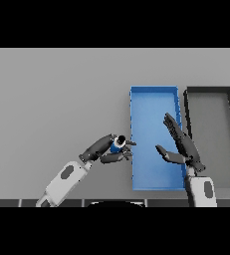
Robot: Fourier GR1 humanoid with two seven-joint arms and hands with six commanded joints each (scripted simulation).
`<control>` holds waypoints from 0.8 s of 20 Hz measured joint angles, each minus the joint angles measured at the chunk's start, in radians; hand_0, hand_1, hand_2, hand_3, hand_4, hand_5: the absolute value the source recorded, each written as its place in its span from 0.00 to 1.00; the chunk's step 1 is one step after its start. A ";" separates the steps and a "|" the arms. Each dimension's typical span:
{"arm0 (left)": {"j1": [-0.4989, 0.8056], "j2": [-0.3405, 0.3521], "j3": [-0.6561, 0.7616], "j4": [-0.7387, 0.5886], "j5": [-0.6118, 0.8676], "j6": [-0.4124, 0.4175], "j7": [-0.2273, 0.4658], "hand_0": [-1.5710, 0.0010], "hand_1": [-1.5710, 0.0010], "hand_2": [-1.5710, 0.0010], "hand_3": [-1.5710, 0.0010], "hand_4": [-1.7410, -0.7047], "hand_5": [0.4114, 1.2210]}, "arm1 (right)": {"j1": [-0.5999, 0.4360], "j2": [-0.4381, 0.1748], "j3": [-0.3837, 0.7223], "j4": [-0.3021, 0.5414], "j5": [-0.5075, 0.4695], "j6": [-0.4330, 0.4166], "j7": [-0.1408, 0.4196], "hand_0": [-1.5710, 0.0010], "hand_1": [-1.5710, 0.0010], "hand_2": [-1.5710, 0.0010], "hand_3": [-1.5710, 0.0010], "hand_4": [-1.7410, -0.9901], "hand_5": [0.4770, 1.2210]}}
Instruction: Pick up the blue pipe and place it into the blue bin.
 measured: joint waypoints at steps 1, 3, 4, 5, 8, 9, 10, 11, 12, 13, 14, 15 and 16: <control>-0.014 0.007 0.011 -0.004 0.005 -0.005 -0.005 0.00 0.00 0.00 0.05 0.00 1.00 | -0.014 -0.024 0.007 -0.036 -0.050 0.034 0.035 1.00 1.00 1.00 1.00 0.61 0.08; -0.001 0.024 0.010 -0.016 0.003 -0.016 -0.017 0.00 0.00 0.00 0.05 0.00 1.00 | -0.072 -0.092 0.018 -0.078 -0.129 0.098 0.120 1.00 1.00 1.00 1.00 0.57 0.03; -0.004 0.016 0.004 -0.006 -0.004 -0.017 -0.008 0.00 0.00 0.00 0.05 0.00 1.00 | -0.092 -0.103 0.043 -0.104 -0.167 0.124 0.166 1.00 1.00 1.00 1.00 0.56 0.03; -0.003 0.011 -0.002 -0.013 -0.008 -0.016 -0.011 0.00 0.00 0.00 0.05 0.00 1.00 | -0.118 -0.123 0.053 -0.121 -0.189 0.141 0.194 1.00 1.00 1.00 1.00 0.57 0.03; -0.003 0.010 0.003 -0.006 -0.016 -0.011 -0.015 0.00 0.00 0.00 0.05 0.00 1.00 | -0.212 -0.136 0.105 -0.132 -0.232 0.171 0.289 1.00 1.00 1.00 1.00 0.57 0.04; -0.005 0.005 -0.003 -0.010 -0.022 -0.008 -0.002 0.00 0.00 0.00 0.06 0.00 1.00 | -0.232 -0.134 0.125 -0.130 -0.222 0.190 0.294 1.00 1.00 1.00 1.00 0.57 0.05; -0.002 0.001 -0.005 -0.006 -0.026 -0.004 0.000 0.00 0.00 0.00 0.06 0.00 1.00 | -0.262 -0.125 0.148 -0.125 -0.201 0.206 0.289 1.00 1.00 1.00 1.00 0.58 0.06; -0.010 -0.002 -0.003 -0.005 -0.026 -0.004 0.000 0.00 0.00 0.00 0.05 0.00 1.00 | -0.282 -0.126 0.163 -0.135 -0.193 0.214 0.294 1.00 1.00 1.00 1.00 0.60 0.06; -0.014 0.001 0.001 0.001 -0.023 -0.010 -0.002 0.00 0.00 0.00 0.05 0.00 1.00 | -0.306 -0.117 0.181 -0.130 -0.186 0.219 0.309 1.00 1.00 1.00 1.00 0.62 0.07; -0.013 0.002 0.005 -0.003 -0.015 -0.014 -0.004 0.00 0.00 0.00 0.05 0.00 1.00 | -0.321 -0.109 0.198 -0.120 -0.192 0.232 0.326 1.00 1.00 1.00 1.00 0.65 0.07; -0.006 0.007 0.002 -0.012 -0.008 -0.026 -0.016 0.00 0.00 0.00 0.04 0.00 1.00 | -0.350 -0.097 0.210 -0.102 -0.186 0.234 0.343 1.00 1.00 1.00 1.00 0.67 0.07; 0.000 0.010 -0.001 -0.017 -0.005 -0.034 -0.031 0.00 0.00 0.00 0.04 0.00 1.00 | -0.378 -0.089 0.221 -0.094 -0.183 0.237 0.354 1.00 1.00 1.00 1.00 0.68 0.07; -0.001 0.014 0.007 -0.009 0.001 -0.040 -0.033 0.00 0.00 0.00 0.03 0.00 1.00 | -0.400 -0.074 0.238 -0.085 -0.187 0.239 0.375 1.00 1.00 1.00 1.00 0.68 0.07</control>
